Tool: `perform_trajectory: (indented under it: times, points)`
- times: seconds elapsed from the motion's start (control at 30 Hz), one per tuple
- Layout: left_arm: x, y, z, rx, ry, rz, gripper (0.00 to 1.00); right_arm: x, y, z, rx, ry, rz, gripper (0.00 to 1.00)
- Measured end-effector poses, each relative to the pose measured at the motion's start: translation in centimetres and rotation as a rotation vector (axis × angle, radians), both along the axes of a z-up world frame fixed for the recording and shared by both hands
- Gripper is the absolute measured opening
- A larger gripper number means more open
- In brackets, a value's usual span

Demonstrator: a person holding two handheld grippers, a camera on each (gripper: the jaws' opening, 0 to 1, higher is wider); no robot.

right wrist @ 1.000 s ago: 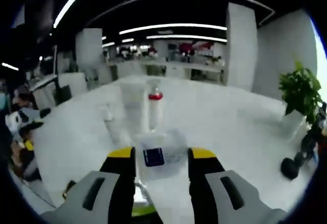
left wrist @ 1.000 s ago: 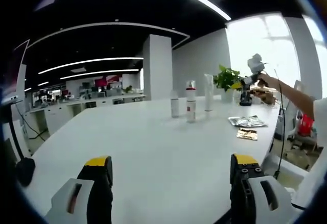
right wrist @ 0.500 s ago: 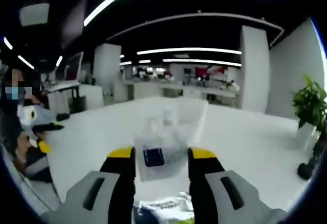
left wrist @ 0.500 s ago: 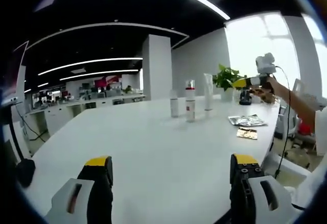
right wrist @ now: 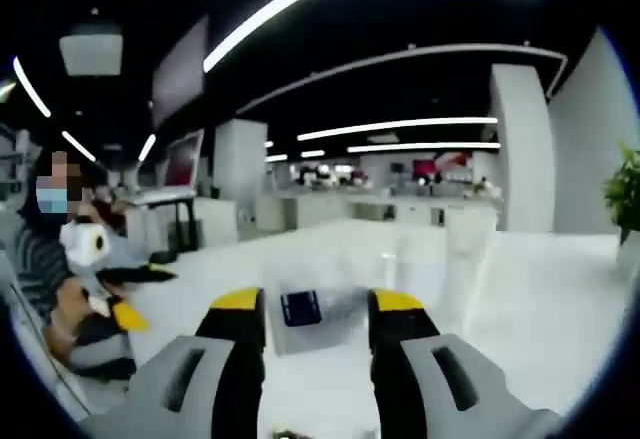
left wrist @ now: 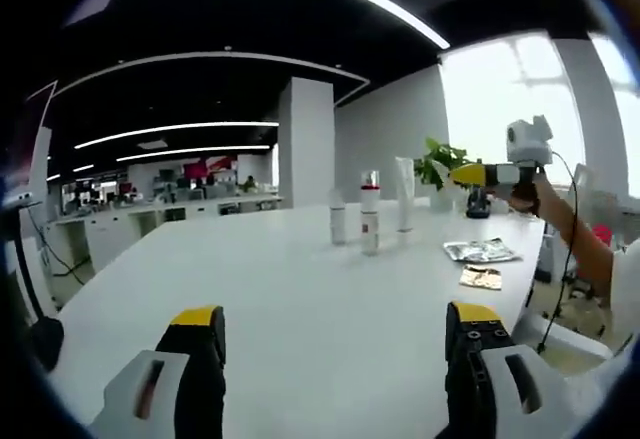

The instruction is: Arrange the skincare products in the storage area until every visible bottle or jar stands upright without overlapping.

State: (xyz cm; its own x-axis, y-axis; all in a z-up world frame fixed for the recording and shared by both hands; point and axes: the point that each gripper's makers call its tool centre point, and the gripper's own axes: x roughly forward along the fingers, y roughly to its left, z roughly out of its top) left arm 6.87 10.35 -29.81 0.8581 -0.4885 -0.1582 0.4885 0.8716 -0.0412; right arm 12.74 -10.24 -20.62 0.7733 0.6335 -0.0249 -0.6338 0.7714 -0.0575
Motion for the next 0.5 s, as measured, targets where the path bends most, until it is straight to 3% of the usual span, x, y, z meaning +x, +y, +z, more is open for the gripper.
perform_trajectory:
  times: [0.17,0.3,0.5]
  points:
    - [0.7,-2.0,1.1,-0.018,-0.046,-0.037,0.91,-0.9,3.1,0.6,0.019,-0.051,0.047,0.39]
    - [1.4,-4.5,2.2,-0.057,-0.126,-0.111,0.90,-1.6,5.7,0.3,0.060,-0.030,0.105,0.39]
    - [1.9,-6.5,2.9,-0.129,-0.150,-0.174,0.80,-2.0,7.8,0.0,0.116,-0.026,0.137,0.39]
